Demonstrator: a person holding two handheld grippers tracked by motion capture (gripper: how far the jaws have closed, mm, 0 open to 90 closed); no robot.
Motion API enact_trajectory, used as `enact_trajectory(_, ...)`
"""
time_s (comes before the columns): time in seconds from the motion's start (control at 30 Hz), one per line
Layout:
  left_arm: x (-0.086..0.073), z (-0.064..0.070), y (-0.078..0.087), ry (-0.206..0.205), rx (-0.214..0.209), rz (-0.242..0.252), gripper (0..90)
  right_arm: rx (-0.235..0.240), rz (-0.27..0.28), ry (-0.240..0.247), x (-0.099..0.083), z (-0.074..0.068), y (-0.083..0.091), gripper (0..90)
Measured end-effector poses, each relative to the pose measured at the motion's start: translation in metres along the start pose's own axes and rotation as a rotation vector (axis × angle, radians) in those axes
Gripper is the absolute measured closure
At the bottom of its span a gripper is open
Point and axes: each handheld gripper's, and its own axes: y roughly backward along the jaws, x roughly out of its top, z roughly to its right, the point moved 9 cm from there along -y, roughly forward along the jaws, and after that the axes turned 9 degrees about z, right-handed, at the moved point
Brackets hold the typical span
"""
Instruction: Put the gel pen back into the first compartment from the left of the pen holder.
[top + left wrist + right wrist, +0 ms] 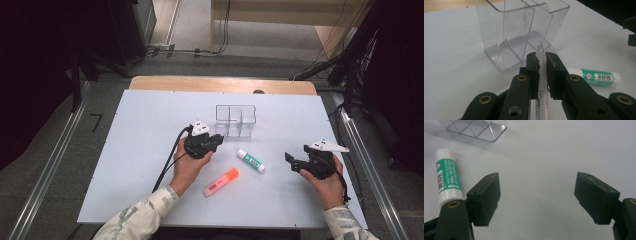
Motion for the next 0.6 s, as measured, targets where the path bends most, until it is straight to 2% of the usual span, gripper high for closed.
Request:
enact_trajectory(0.37,0.011,-0.002,0.003,-0.001,0.011,0.030,81.5,0.000,-0.002,-0.001,0.000,0.000,0.000,19.8)
enact_trajectory(0.6,0.026,0.001,0.002,0.005,0.002,0.057,81.5,0.001,-0.001,0.000,0.000,0.000,0.000,19.8)
